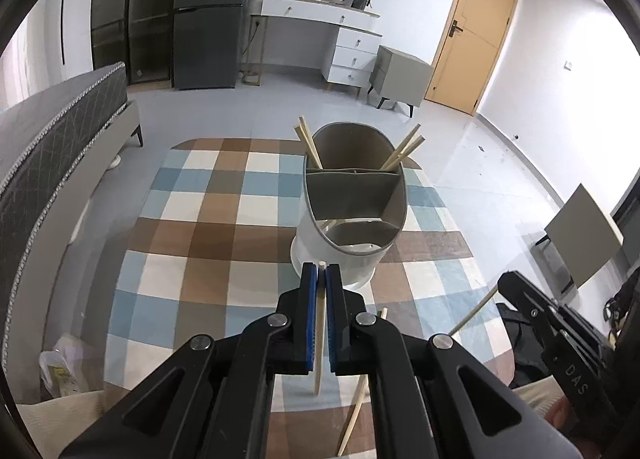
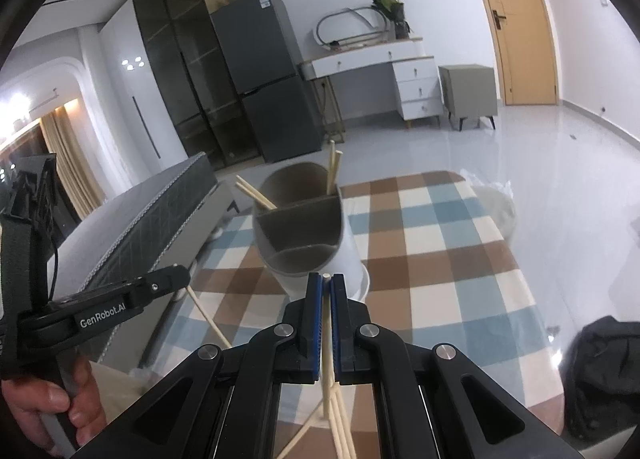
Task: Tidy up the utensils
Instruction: 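Hold the chopstick with the right gripper above the caddy opening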
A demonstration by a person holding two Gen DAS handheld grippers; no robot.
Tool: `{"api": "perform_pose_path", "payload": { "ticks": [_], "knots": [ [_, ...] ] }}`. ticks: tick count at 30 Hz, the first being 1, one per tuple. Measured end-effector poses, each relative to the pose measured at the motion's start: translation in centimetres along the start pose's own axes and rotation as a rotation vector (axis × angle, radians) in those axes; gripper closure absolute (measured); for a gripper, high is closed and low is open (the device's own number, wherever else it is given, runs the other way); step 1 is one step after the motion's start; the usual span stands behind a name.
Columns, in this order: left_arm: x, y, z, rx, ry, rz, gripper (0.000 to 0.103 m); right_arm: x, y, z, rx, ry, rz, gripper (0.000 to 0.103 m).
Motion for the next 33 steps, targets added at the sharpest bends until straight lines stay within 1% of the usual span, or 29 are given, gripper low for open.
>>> {"api": "perform_pose_path", "payload": {
  "ticks": [8,11,13,15,17,20,26,28,33],
  "knots": [
    [-0.6,-0.3,-2.1,0.029,-0.016,0.018,0.103,-0.4,0.9,-1.0,0.012,-0.028,-0.008,0.1],
    [-0.9,-0.3,-2.6,0.02,-0.02,0.029,0.103,-0.9,1.4,-1.4,0.016,-0.04,-0.02,0.1],
    [-1.1,-0.2,-2.8,0.016,-0.009,0.027,0.103,-1.2,1.7,-1.7,0.015,-0.049,-0.027,0.1],
    [-1.4,-0.3,-3.1,0.039,-0.005,0.017,0.103,-1.7,1.9,-1.9,0.015,-0.061,-0.033,0.1],
    [-1.8,-0.2,-3.7,0.038,-0.017,0.021,0.103,-2.2,2.1,-2.0,0.015,-0.068,-0.039,0.1],
    [-2.5,-0.4,-4.4,0.063,-0.02,0.015,0.103,-2.8,2.3,-2.1,0.013,-0.078,-0.035,0.1],
    [-4.7,-0.6,-6.1,0.097,-0.048,0.004,0.103,-4.4,2.2,-2.3,0.013,-0.099,-0.04,0.1],
    [-5.8,-0.7,-6.8,0.122,-0.066,-0.001,0.103,-5.3,2.1,-2.2,0.015,-0.106,-0.042,0.1],
    [-8.2,-1.0,-7.7,0.134,-0.097,-0.008,0.103,-7.7,1.8,-2.1,0.003,-0.129,-0.03,0.1]
  ]
}}
Point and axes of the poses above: each gripper's, at about its wrist camera, not at the fingertips, and z roughly the way its jaws point, y to its left, x to its underside, the point moved 9 cm from there along z, roughly the way its jaws point, and after that the axes turned 15 degrees about -x, right-handed, at the moved point
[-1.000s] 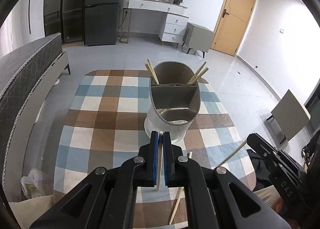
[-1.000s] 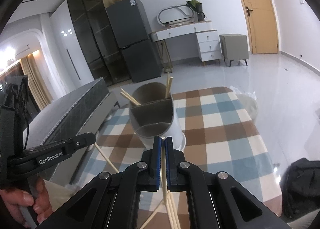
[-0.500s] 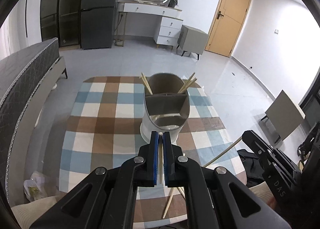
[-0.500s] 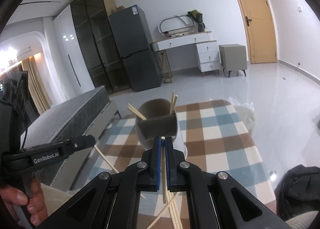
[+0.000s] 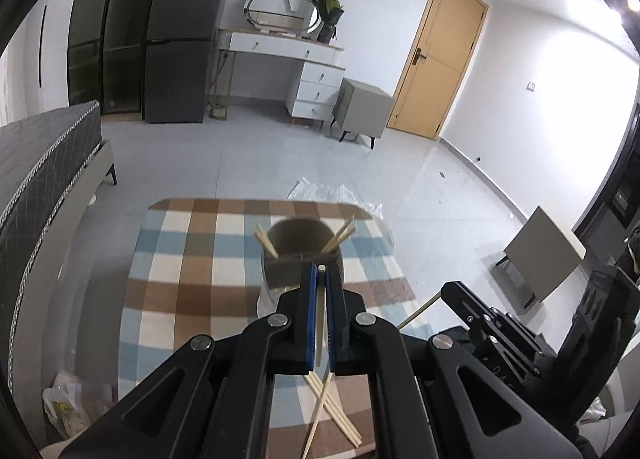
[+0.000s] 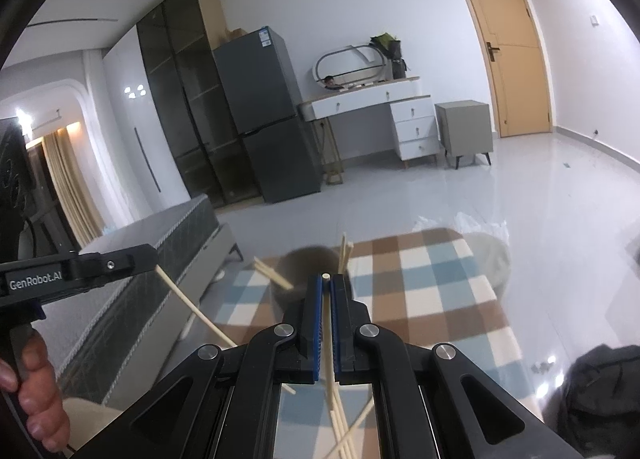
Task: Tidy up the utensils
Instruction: 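Hold the chopstick with the right gripper above the caddy opening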
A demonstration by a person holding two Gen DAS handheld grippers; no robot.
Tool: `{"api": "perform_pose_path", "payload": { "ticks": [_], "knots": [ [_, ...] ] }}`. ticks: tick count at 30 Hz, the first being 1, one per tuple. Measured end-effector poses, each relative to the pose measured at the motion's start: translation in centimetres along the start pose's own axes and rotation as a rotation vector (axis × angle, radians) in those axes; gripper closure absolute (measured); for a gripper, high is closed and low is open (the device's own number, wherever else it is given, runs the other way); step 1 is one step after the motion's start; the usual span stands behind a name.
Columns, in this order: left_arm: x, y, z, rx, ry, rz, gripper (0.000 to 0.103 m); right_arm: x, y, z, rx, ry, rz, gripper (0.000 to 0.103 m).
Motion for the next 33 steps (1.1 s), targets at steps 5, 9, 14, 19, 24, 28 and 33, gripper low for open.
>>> {"api": "perform_pose_path", "payload": {
  "ticks": [5,9,14,19,24,28,33],
  "knots": [
    [-2.8,0.1,-0.1,0.01,-0.027,-0.022,0.103,-2.6,0.1,0.5,-0.011,-0.026,-0.014,0.1],
    [-4.9,0.6,0.3,0.014,-0.045,-0.05,0.103,-5.1,0.1,1.5,-0.01,-0.037,-0.029,0.1],
    [-7.2,1.2,1.7,0.035,-0.041,-0.076,0.103,-8.2,0.1,2.8,-0.024,-0.066,-0.047,0.1],
    [-9.1,1.7,3.5,0.038,-0.049,-0.095,0.103,-10.6,0.1,4.8,-0.042,-0.085,-0.051,0.1],
    [-9.8,1.8,5.4,0.048,-0.05,-0.104,0.103,-11.1,-0.2,7.0,-0.044,-0.075,-0.066,0.1],
    [-9.3,2.2,7.5,0.054,-0.022,-0.106,0.103,-10.7,-0.8,8.6,-0.044,-0.059,-0.052,0.1],
    [-8.0,2.3,9.8,0.09,0.039,-0.112,0.103,-9.4,-1.9,10.0,-0.038,-0.029,-0.031,0.1]
  ]
}}
Point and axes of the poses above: each gripper's, at about its wrist camera, not at the fingertips, and z roughly the way its jaws point, y to its left, x to its underside, the point moved 9 cm from there along z, roughly the way its jaws point, and after that the axes turned 15 degrees about -x, right-handed, at the moved point
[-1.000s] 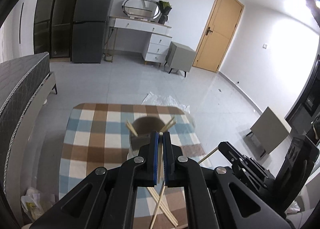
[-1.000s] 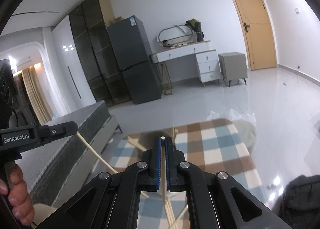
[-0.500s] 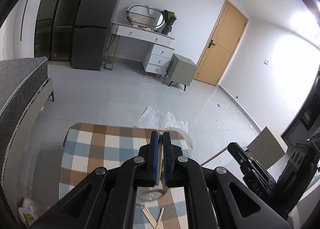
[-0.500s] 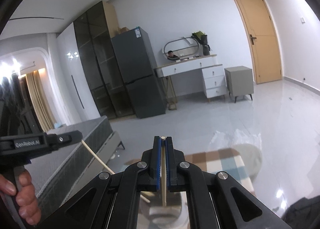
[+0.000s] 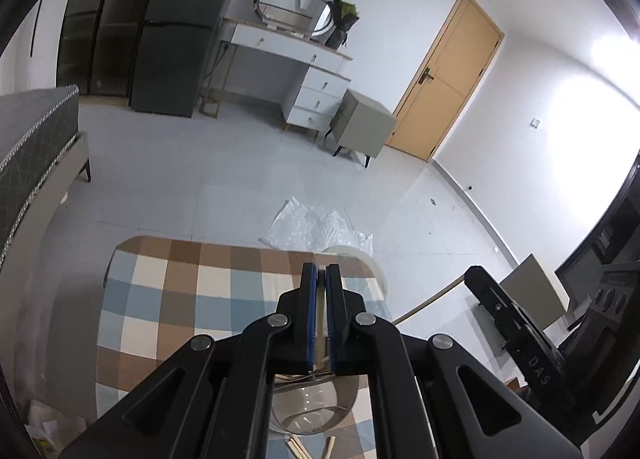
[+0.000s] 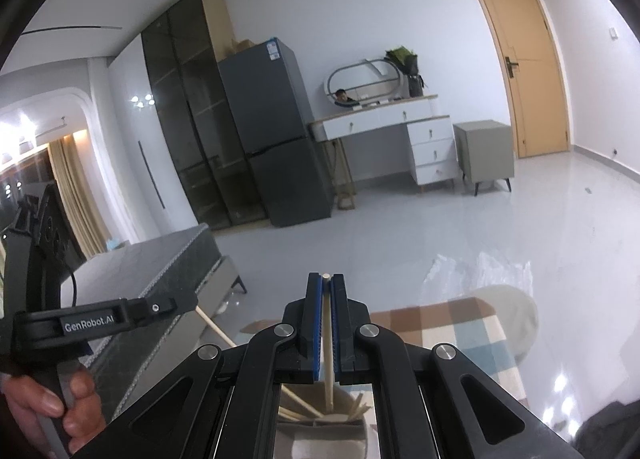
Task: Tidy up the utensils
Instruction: 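Hold the chopstick with the right gripper above the caddy opening, then open the right gripper to drop the chopstick into the caddy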
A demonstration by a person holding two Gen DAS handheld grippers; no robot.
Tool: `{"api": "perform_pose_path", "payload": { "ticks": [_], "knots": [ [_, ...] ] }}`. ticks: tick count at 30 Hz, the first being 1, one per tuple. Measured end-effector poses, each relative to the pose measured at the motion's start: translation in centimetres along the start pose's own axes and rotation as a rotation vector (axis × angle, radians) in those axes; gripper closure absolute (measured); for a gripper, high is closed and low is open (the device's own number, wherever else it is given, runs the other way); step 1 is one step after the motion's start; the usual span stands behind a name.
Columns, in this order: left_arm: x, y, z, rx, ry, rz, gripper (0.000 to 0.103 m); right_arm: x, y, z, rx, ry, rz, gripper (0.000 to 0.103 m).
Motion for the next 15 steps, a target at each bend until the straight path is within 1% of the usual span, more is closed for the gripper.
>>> {"api": "perform_pose_path", "payload": {
  "ticks": [2,8,10,12,15],
  "knots": [
    [0.4,-0.1,0.4,0.013,0.011,-0.001,0.103,0.5,-0.3,0.4,0.005,0.01,0.006,0.1],
    [1.1,-0.1,0.9,-0.008,0.032,0.017,0.103,1.9,-0.8,0.8,0.032,0.052,-0.007,0.1],
    [1.4,-0.1,1.2,0.001,0.052,0.017,0.103,2.1,-0.7,0.8,0.03,0.059,-0.005,0.099],
    [1.7,-0.3,1.4,0.015,0.08,0.02,0.103,2.6,-0.8,0.8,0.028,0.07,0.007,0.097],
    [1.8,-0.3,1.2,0.021,0.087,0.019,0.103,3.3,-0.9,0.8,0.012,0.099,0.025,0.097]
  ]
}}
Point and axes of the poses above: each gripper's, at about its wrist camera, not at the fingertips, and z roughly the way its jaws point, y to its left, x to its underside, the point moved 9 cm from there along z, roughly the way its jaws point, and after that the axes turned 15 degrees about -x, right-handed, at the moved point
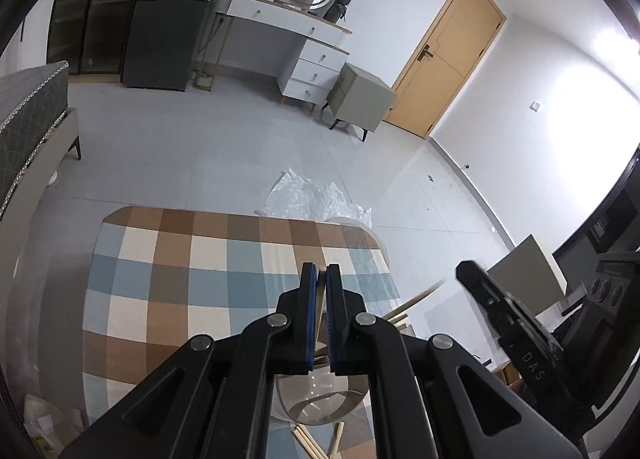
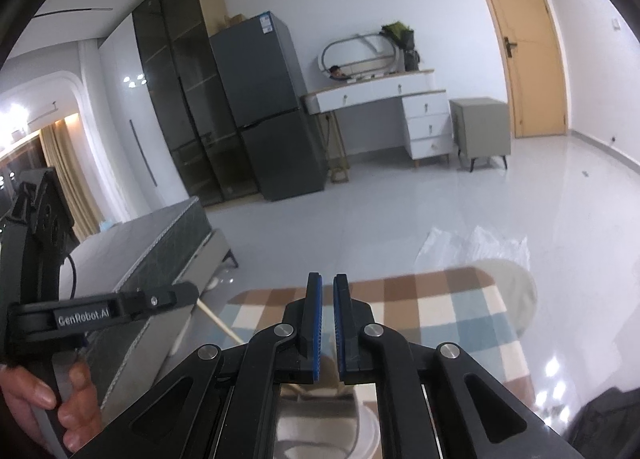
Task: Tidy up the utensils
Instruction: 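Open the right gripper to drop the chopstick into the caddy, then withdraw the open right gripper away from the caddy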
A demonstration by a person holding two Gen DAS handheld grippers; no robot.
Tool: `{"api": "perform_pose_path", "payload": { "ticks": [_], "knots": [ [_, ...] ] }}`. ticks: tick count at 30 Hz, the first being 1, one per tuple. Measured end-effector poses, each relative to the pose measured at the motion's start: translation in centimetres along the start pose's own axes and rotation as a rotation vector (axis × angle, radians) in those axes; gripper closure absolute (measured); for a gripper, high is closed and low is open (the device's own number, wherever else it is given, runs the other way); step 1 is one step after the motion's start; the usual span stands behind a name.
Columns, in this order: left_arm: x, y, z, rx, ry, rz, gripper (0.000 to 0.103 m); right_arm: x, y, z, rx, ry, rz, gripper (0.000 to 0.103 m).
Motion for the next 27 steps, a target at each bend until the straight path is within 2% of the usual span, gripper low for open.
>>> {"api": "perform_pose_path", "payload": {
  "ticks": [1,3,5,7,8,11,14,15,17,19,27],
  "knots": [
    [0.0,0.1,-0.2,-0.016,-0.005,-0.004,0.103,0.2,-0.1,0.0,0.002,0.011,0.002,0.096],
    [0.0,0.3,-0.4,-0.034,-0.007,-0.009,0.1,0.7,-0.3,-0.3,0.009,0.027,0.005,0.087],
    [0.2,0.2,-0.6,-0.038,0.003,-0.004,0.082,1.2,-0.5,-1.1,0.004,0.022,0.021,0.061],
    [0.3,0.4,-1.4,-0.052,-0.016,-0.011,0.048,1.7,-0.4,-1.8,-0.006,0.016,0.029,0.051],
    [0.3,0.6,-1.7,-0.061,-0.028,-0.017,0.041,1.9,-0.4,-2.5,-0.009,0.012,0.031,0.043],
    [0.4,1.1,-2.9,-0.102,-0.063,-0.021,0.034,2.3,-0.2,-3.7,-0.028,0.009,0.04,0.026],
    [0.9,1.4,-3.8,-0.165,-0.074,0.008,0.032,2.8,0.5,-5.1,-0.059,0.006,0.039,0.014],
    [1.1,1.4,-4.1,-0.177,-0.079,0.014,0.03,2.9,0.8,-5.8,-0.065,0.0,0.032,0.012],
    [1.6,1.6,-4.8,-0.211,-0.097,0.019,0.023,3.1,1.2,-6.4,-0.07,-0.008,0.026,0.0],
    [2.0,1.6,-5.6,-0.236,-0.119,0.022,0.02,3.3,1.5,-7.3,-0.062,-0.022,0.023,0.0],
    [3.8,1.0,-7.0,-0.265,-0.145,0.048,0.019,5.2,1.6,-8.6,-0.032,0.0,0.05,0.0]
  ]
}}
Point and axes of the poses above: each gripper's, at about its wrist camera, not at the fingertips, and z roughly the way its jaws point, y to its left, x to its underside, the point moved 9 cm from there along z, roughly the way its jaws point, and after that the axes turned 15 degrees about -x, right-handed, at the moved point
